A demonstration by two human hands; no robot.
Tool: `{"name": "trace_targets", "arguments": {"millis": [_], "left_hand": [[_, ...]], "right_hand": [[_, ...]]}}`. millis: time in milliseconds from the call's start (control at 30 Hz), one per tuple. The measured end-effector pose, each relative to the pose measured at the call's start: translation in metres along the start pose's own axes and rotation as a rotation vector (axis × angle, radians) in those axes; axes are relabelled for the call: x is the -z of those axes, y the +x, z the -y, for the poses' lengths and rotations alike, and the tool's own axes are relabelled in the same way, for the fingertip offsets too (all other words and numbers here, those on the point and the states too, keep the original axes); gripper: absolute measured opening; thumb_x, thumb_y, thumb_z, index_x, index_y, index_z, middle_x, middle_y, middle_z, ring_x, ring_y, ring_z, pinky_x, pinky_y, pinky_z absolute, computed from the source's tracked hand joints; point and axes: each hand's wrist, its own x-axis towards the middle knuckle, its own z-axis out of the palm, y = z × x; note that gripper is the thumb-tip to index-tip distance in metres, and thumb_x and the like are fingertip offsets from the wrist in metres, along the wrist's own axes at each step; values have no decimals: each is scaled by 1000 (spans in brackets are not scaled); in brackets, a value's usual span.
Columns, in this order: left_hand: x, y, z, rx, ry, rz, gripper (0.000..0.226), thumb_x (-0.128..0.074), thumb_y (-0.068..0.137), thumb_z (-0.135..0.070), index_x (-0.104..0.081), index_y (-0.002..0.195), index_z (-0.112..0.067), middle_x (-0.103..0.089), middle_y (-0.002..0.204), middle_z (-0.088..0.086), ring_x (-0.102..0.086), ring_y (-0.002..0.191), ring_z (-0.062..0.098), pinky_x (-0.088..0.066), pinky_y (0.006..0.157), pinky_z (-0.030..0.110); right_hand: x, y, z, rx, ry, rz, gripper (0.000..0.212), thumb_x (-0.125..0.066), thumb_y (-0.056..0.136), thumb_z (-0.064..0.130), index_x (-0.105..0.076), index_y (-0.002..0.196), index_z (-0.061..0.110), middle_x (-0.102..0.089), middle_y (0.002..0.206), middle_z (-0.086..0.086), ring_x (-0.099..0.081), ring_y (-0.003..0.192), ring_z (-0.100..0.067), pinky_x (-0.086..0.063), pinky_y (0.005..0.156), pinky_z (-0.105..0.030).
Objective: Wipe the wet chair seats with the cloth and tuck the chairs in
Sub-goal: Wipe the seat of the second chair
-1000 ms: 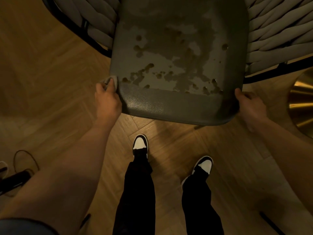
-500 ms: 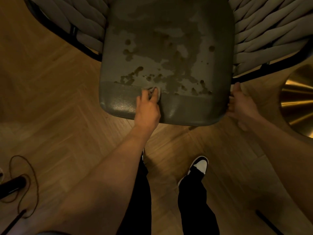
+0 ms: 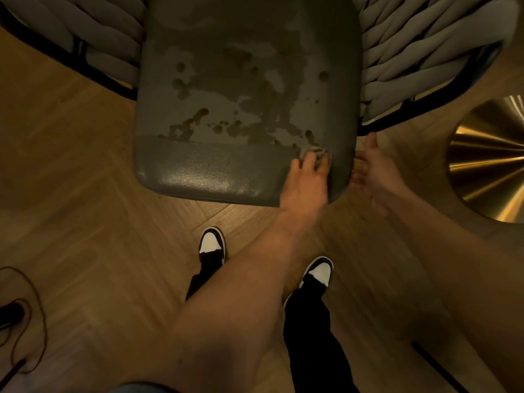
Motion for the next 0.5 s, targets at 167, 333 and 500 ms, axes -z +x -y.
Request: {"name": "trace_targets", "arguments": {"millis": [167, 333, 500], "left_hand": [[0, 11, -40, -106, 52, 56, 45, -44, 96, -17, -46, 141, -16, -39, 140, 5, -42, 110, 26, -41, 88, 32], [0, 6, -36, -106, 142, 33, 47, -44, 94, -19, -44, 141, -22, -39, 138, 3, -43, 102, 30, -39, 85, 36], [3, 5, -20, -88, 187, 84, 47, -44, 98, -23, -40, 145, -21, -36, 134, 5, -43, 100, 32, -40, 83, 38]], "right_hand": [[5, 2, -4, 3, -24, -43, 73, -34, 94, 77, -72, 117, 19, -78, 108, -2, -76, 95, -18, -60, 85, -39], [6, 1, -3, 18, -88, -58, 61, -36, 101, 67, -73, 103, 19, -77, 107, -5, -74, 96, -20, -59, 79, -36], [9, 1, -2, 118, -329, -135, 58, -55, 91, 65, -74, 115, 16, -76, 108, -5, -72, 102, -23, -56, 96, -43]]}}
